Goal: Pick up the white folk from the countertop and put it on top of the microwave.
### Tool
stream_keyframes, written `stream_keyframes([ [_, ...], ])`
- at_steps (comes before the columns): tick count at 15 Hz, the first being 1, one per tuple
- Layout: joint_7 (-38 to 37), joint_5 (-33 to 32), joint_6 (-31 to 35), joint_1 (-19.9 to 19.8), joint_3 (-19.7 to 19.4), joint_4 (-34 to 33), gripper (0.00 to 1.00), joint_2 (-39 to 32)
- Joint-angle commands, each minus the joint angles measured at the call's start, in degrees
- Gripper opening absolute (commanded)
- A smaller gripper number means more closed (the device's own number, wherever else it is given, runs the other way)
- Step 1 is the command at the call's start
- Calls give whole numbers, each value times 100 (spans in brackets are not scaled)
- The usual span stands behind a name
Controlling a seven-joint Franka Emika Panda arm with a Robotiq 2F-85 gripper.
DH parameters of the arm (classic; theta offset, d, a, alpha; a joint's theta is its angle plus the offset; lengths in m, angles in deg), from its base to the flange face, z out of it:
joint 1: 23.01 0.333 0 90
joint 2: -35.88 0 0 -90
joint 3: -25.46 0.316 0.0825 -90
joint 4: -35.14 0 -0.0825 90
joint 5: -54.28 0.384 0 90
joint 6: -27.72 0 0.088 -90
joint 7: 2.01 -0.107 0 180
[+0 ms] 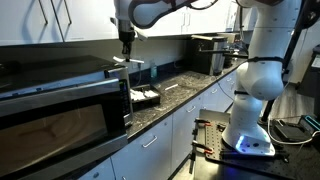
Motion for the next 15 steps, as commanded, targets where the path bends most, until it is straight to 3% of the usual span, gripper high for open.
stream_keyframes([
  [1, 661, 157, 239, 104, 45, -300, 2, -403],
  [3, 698, 88, 284, 77, 11, -288, 2, -371],
  [4, 463, 3, 149, 69, -2, -230, 9, -272],
  [7, 546, 5, 184, 62, -7, -245, 9, -285],
  [8, 530, 70, 212, 39, -29, -112, 2, -143],
  [15, -3, -97, 281, 148, 93, -63, 2, 311],
])
